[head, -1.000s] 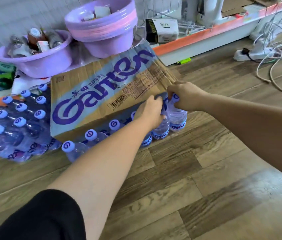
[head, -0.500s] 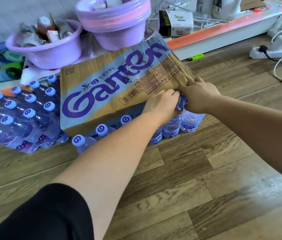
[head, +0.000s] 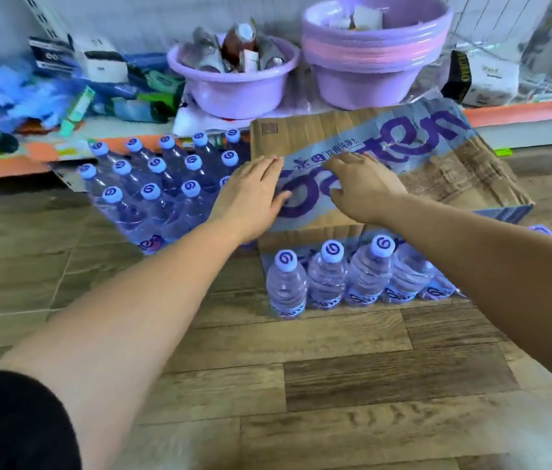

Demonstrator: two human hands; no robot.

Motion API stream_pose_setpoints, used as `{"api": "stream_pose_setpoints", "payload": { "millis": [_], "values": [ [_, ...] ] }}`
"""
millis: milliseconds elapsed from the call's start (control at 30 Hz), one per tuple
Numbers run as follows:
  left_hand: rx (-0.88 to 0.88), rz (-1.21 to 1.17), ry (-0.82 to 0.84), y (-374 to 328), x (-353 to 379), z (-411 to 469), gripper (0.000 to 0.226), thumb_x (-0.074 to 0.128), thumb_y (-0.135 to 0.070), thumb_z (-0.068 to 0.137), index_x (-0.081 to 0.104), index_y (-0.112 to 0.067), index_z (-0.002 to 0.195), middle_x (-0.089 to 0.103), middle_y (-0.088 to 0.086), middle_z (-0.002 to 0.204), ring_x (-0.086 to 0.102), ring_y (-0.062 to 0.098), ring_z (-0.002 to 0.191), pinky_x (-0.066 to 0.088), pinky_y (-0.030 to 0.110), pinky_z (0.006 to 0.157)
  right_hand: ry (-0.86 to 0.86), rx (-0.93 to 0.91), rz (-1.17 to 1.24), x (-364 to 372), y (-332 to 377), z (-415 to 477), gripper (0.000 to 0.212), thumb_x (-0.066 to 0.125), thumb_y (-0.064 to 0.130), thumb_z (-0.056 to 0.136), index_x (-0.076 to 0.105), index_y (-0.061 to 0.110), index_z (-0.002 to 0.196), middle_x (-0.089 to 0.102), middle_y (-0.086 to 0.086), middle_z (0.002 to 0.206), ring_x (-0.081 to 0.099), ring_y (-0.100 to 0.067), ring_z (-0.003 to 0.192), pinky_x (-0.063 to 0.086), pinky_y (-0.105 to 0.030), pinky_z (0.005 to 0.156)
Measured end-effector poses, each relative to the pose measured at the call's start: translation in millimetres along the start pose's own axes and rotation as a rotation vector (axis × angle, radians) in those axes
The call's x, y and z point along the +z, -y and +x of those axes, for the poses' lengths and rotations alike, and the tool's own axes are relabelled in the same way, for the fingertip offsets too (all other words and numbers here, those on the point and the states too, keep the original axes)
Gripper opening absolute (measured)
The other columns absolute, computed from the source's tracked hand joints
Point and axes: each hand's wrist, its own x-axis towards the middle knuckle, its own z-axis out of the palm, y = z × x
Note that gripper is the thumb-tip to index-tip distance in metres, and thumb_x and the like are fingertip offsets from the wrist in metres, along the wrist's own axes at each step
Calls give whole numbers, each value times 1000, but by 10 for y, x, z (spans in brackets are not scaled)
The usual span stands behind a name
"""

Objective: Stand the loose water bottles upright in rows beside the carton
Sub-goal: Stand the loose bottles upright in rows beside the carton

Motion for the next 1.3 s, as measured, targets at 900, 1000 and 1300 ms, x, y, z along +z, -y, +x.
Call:
{"api": "stream_pose_setpoints", "payload": {
  "millis": [900, 1000, 1300],
  "values": [
    [-202, -58, 318, 1402, 101, -867, 39, 58, -24, 91, 46, -5, 123, 40, 16, 121, 58, 36, 94, 48, 45, 85, 281, -131, -91, 642, 1870, 765, 30, 56, 9, 89, 50, 8, 119, 39, -21, 129, 53, -36, 84, 42, -33, 70],
    [-170, -75, 353, 1336, -13, -965, 38, 64, -26, 86, 53, -5, 116, 45, 15, 118, 56, 36, 104, 47, 44, 91, 247, -163, -168, 588, 1947, 514, 31, 61, 21, 85, 57, 10, 114, 56, -16, 119, 59, -36, 99, 46, -34, 74],
    [-119, 40, 636, 958, -258, -1502, 33, 71, -26, 76, 65, -7, 102, 67, 12, 104, 61, 29, 98, 50, 32, 79, 507, -234, 63, 444, 1834, -454, 14, 64, 19, 81, 60, 8, 90, 68, -10, 84, 67, -25, 74, 41, -23, 58]
  ]
}}
